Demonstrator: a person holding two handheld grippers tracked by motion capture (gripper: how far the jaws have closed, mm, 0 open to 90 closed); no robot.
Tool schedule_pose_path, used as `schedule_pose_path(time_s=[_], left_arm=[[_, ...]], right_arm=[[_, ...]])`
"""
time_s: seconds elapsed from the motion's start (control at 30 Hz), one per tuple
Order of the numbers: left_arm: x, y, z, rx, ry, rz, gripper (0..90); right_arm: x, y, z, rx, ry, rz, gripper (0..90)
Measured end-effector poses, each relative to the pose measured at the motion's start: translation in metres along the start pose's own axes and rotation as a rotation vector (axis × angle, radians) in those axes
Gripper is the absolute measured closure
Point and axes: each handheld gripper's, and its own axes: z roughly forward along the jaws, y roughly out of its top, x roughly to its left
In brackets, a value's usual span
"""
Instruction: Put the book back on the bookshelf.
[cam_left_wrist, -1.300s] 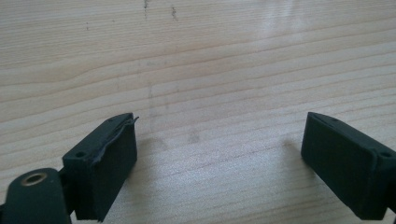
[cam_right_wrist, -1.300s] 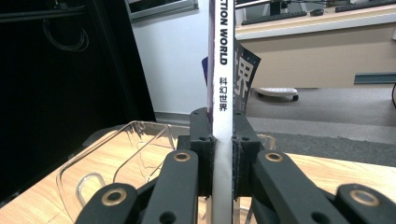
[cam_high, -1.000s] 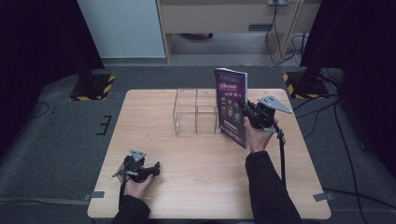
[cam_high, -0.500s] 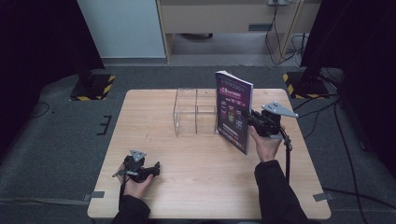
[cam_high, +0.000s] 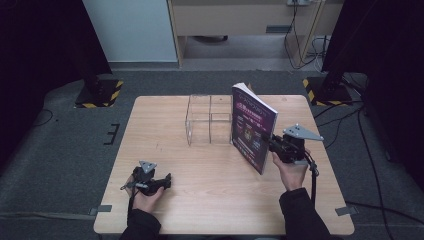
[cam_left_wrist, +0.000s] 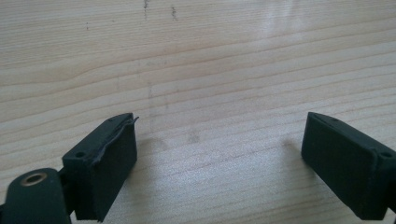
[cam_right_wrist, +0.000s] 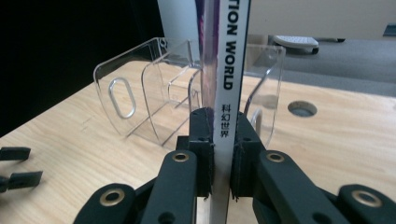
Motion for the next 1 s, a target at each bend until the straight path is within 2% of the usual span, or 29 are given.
schedule_pose_path(time_s=[0.37,0.6,0.73,0.77,0.83,0.87,1.0], left_arm=[[0.0,0.0,0.0,0.001,0.001,0.0,9.6],[0.0,0.0,0.0,0.001,0.002,-0.001,9.6],[0.0,0.0,0.0,0.001,0.002,-0.001,9.6],[0.0,0.0,0.0,0.001,0.002,-0.001,9.6],[0.0,0.0,0.0,0.001,0.002,-0.001,9.6],[0.0,0.0,0.0,0.001,0.002,0.0,9.4],[0.0,0.0,0.0,0.001,0.002,0.0,9.4]], right_arm=[[0.002,-0.024,-0.016,0.016,-0.023,0.021,81.6],[0.005,-0.029,-0.019,0.013,-0.027,0.03,80.7],[0.007,-0.024,-0.021,-0.011,-0.027,0.03,79.6],[0.007,-0.017,-0.023,-0.036,-0.025,0.034,79.1],[0.007,-0.013,-0.023,-0.045,-0.024,0.035,78.9],[0.007,-0.004,-0.024,-0.062,-0.025,0.033,78.2],[0.006,0.01,-0.023,-0.067,-0.032,0.032,78.1]])
